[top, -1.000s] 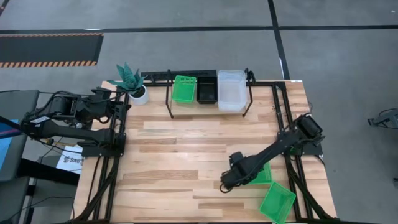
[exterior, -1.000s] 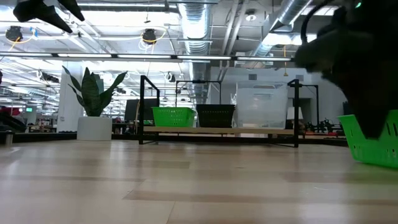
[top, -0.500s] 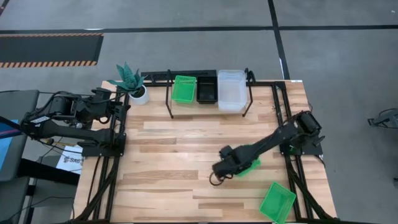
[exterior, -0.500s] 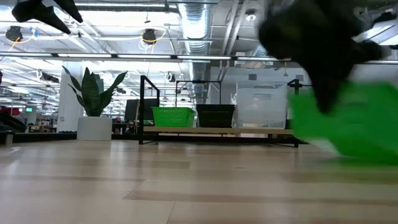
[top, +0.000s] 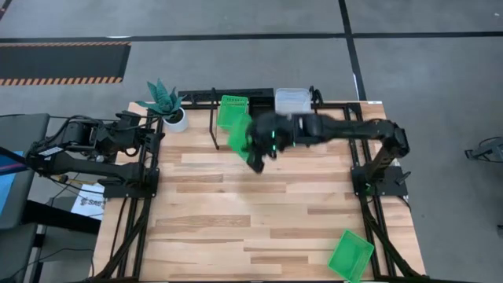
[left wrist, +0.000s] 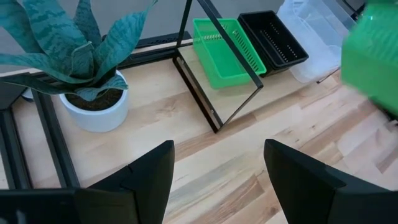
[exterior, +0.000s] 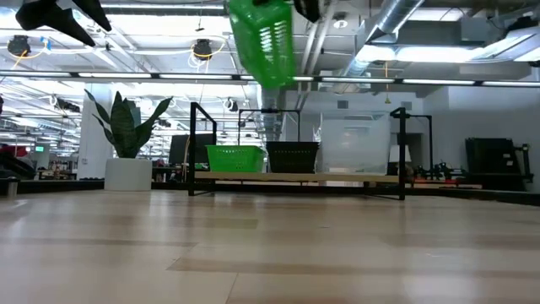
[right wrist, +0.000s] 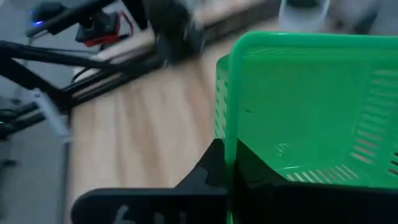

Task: Stack baskets on shelf by color
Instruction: Stack the top green bin on top of the green bin on the shelf

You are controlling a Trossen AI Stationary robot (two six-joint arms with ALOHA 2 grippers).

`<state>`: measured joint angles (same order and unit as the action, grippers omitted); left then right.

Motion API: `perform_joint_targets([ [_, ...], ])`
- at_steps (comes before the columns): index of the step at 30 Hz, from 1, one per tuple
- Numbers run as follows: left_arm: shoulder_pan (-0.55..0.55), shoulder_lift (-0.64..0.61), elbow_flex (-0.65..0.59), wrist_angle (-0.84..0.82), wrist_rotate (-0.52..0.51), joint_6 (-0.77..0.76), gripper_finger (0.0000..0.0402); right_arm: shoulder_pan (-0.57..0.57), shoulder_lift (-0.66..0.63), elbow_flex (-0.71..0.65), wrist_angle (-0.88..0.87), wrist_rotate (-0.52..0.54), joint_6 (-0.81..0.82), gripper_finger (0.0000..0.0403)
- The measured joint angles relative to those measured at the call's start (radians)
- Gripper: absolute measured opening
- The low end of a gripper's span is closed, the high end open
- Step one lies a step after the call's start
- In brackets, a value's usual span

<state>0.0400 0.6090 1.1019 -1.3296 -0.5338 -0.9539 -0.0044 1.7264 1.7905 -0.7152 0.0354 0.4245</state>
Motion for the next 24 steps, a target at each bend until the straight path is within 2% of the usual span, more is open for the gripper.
perform_joint_targets([
  [4,0.000,0.000,0.000,0.000,-0.011,-0.007,0.0236,-0.110,0.031,0.056,0.070,-0.003,-0.330,0.0003],
  [7,0.000,0.000,0.000,-0.001,-0.021,-0.025,0.0236,-0.178,0.072,0.064,0.170,0.023,-0.474,0.0003],
  [10,0.000,0.000,0.000,-0.004,-0.022,-0.035,0.0236,-0.247,0.110,0.054,0.151,0.019,-0.524,0.0003],
  [12,0.000,0.000,0.000,-0.009,-0.023,-0.036,0.0236,-0.276,0.153,0.058,0.225,0.016,-0.555,0.0003],
  [14,0.000,0.000,0.000,-0.010,-0.025,-0.047,0.0236,-0.308,0.184,0.056,0.200,0.012,-0.579,0.0003],
  [17,0.000,0.000,0.000,-0.014,-0.032,-0.072,0.0236,-0.343,0.238,0.058,0.252,-0.013,-0.595,0.0005],
  [24,0.001,0.000,0.000,-0.029,-0.045,-0.106,0.0236,-0.373,0.341,0.094,0.281,-0.039,-0.620,0.0003],
])
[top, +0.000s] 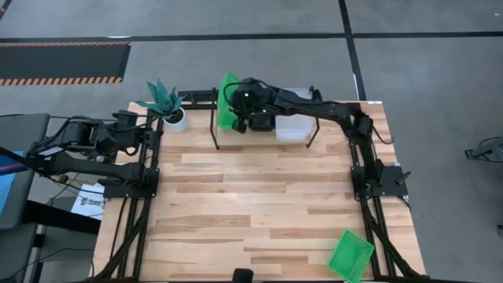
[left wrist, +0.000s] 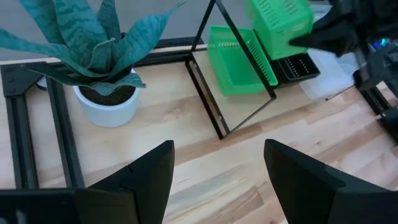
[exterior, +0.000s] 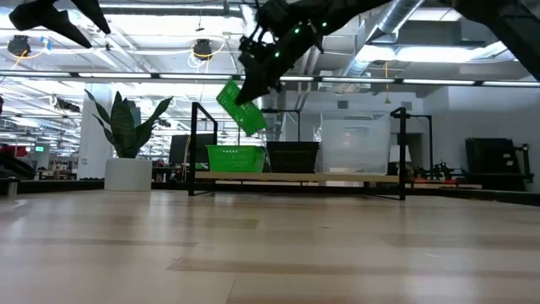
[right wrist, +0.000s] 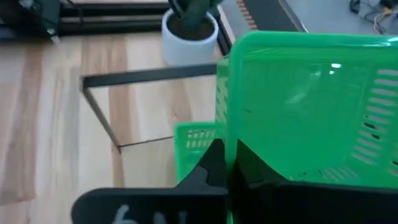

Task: Stack baskets on shelf by color
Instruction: Stack the top green bin on top of the green bin on the shelf

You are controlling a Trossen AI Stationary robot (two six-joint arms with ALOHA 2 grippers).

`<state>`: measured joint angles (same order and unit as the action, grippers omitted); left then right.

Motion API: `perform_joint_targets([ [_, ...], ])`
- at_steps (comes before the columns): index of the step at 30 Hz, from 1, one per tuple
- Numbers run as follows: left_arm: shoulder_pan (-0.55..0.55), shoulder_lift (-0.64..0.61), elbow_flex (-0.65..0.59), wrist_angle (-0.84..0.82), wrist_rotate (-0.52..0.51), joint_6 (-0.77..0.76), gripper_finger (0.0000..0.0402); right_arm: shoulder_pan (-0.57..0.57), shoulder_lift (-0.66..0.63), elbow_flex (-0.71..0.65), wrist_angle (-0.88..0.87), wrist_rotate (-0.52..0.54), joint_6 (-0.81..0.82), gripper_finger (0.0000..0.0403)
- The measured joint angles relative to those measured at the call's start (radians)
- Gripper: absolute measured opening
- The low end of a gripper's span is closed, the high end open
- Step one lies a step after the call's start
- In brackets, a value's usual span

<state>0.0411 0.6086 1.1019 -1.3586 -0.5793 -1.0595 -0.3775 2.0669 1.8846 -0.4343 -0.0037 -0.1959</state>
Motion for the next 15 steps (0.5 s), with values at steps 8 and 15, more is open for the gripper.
perform_joint_targets([
  [8,0.000,0.000,0.000,-0.006,-0.009,-0.018,0.0236,0.005,0.097,0.071,-0.040,-0.027,-0.018,0.0007],
  [15,0.000,0.000,0.000,-0.024,-0.008,-0.045,0.0236,0.009,0.134,0.101,-0.135,-0.024,-0.020,0.0013],
])
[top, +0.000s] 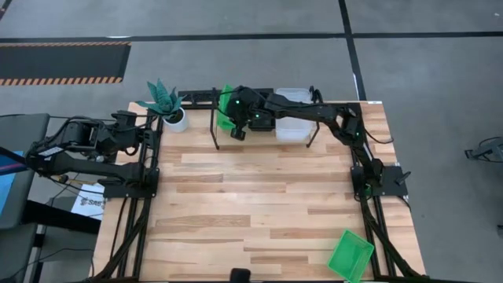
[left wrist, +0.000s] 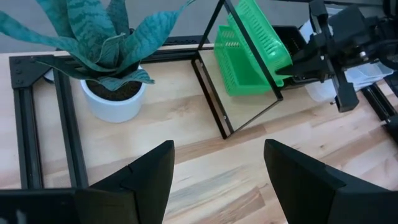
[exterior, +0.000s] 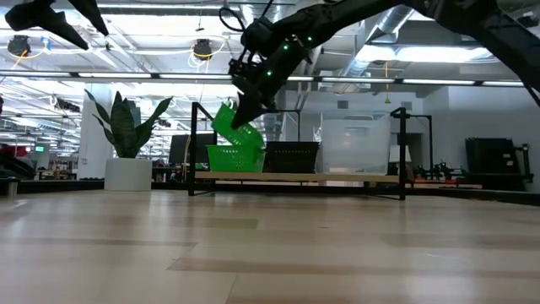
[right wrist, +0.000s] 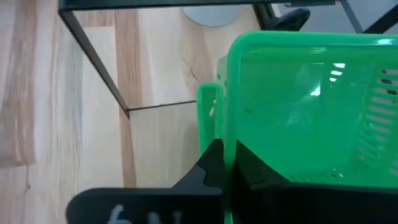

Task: Stack baskets on shelf by color
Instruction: Stack the top green bin on top of the green bin on the shelf

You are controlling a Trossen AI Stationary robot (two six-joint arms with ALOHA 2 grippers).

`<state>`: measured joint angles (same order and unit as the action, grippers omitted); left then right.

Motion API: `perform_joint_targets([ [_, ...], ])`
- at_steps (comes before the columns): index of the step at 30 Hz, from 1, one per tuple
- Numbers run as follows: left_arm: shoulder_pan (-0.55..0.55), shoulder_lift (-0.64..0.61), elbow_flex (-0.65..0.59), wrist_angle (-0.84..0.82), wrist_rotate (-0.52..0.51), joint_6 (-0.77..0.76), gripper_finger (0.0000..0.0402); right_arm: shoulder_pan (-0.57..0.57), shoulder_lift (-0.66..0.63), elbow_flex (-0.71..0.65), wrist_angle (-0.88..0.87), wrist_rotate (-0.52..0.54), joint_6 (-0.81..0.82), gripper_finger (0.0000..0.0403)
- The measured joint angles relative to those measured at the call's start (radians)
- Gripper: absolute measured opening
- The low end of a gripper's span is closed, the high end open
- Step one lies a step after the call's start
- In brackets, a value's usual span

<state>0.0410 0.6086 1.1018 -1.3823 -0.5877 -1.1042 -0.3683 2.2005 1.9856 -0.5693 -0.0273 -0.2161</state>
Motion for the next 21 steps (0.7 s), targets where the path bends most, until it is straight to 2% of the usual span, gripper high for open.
perform_joint_targets([
  [21,0.000,0.000,0.000,0.000,0.007,0.000,0.0236,0.002,-0.002,0.001,-0.102,0.027,-0.003,0.0021],
])
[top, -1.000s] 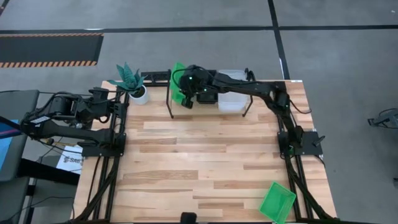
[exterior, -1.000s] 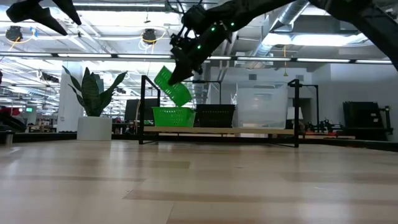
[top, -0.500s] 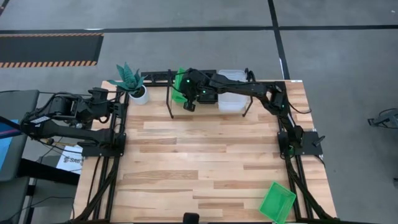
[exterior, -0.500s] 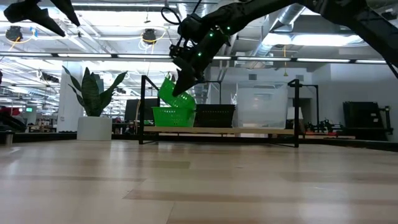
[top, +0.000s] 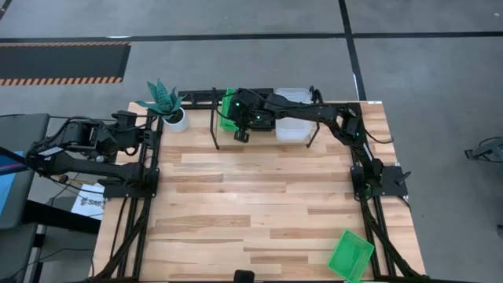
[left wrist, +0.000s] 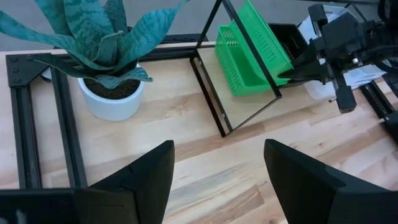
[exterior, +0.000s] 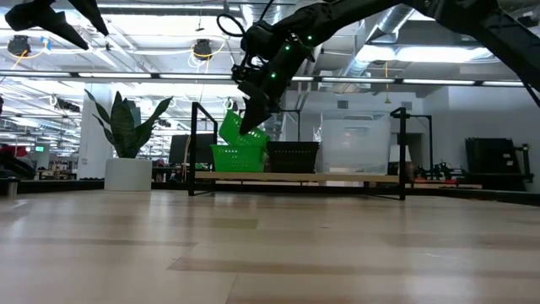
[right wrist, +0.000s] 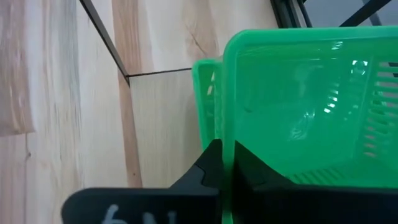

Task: Stack baskets on shelf by color
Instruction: Stack the top green bin on top of the green bin on the shelf

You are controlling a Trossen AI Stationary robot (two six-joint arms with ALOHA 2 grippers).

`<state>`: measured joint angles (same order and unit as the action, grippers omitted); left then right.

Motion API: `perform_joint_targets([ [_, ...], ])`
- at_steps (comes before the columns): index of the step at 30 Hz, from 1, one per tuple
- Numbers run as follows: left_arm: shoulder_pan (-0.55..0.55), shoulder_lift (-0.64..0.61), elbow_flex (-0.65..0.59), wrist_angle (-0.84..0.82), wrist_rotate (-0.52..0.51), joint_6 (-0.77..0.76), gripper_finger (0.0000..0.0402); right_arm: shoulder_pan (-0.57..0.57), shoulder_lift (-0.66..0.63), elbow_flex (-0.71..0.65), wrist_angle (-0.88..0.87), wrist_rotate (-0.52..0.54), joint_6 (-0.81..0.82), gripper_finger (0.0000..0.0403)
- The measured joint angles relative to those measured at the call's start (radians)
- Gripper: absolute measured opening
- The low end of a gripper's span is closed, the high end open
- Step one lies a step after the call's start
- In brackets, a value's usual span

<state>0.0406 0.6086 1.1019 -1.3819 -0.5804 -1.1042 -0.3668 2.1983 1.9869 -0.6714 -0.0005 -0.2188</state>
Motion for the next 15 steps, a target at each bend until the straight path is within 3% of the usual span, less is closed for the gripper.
perform_joint_targets([
  [8,0.000,0.000,0.000,0.000,0.001,-0.007,0.0236,0.001,0.000,0.000,-0.006,0.035,-0.015,0.0068],
  [15,0.000,0.000,0.000,0.000,0.001,-0.007,0.0236,0.012,0.000,0.015,-0.026,0.116,-0.067,0.0152],
])
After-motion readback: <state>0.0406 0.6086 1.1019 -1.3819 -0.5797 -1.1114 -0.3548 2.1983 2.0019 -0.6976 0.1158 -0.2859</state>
